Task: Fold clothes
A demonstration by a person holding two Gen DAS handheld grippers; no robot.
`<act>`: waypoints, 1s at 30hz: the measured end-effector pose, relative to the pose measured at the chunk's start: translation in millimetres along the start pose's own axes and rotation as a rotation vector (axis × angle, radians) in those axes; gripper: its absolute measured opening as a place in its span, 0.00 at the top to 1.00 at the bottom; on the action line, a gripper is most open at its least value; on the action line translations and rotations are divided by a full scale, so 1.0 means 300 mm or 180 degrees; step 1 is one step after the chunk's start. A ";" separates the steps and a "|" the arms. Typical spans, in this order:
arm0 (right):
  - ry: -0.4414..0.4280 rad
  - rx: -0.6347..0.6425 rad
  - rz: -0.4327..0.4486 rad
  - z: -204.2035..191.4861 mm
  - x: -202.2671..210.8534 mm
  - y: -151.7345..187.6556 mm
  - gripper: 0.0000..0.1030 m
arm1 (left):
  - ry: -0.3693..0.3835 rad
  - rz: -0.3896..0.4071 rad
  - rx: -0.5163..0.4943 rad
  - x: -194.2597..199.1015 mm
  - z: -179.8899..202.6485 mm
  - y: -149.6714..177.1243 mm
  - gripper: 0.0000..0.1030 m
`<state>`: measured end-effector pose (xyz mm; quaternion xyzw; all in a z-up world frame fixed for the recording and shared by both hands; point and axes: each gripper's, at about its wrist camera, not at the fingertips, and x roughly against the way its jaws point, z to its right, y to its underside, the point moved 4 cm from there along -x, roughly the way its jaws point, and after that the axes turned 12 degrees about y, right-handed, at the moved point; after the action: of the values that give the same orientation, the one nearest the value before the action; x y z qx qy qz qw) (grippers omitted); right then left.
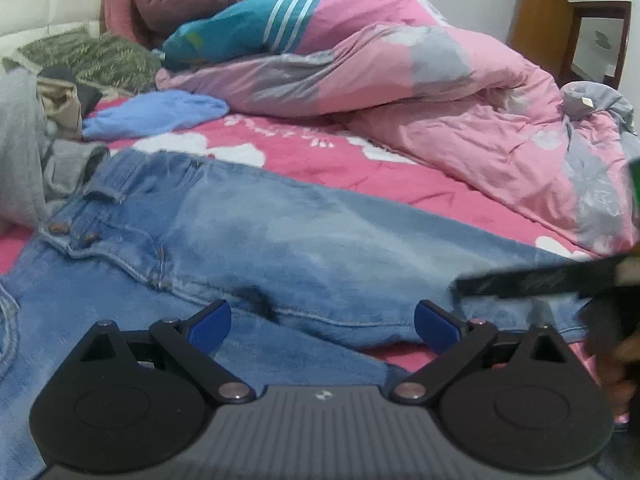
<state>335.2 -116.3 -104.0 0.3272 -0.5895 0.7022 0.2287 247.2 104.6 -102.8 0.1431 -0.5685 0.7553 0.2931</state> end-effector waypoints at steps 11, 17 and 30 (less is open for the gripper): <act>-0.0234 -0.0752 -0.0155 0.167 0.317 0.116 0.01 | 0.0246 0.0038 0.0056 0.080 0.020 0.005 0.04; -0.0313 -0.1126 -0.0125 0.238 0.543 0.292 0.01 | 0.0612 -0.0045 0.0103 0.141 0.068 0.021 0.04; 0.0471 -0.0316 -0.0014 0.025 0.440 0.563 0.01 | 0.0602 -0.0175 -0.0321 0.145 0.200 0.132 0.04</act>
<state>127.2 -165.9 -121.6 0.2640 -0.6044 0.6938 0.2891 181.9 53.0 -90.8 0.0718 -0.5714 0.7275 0.3729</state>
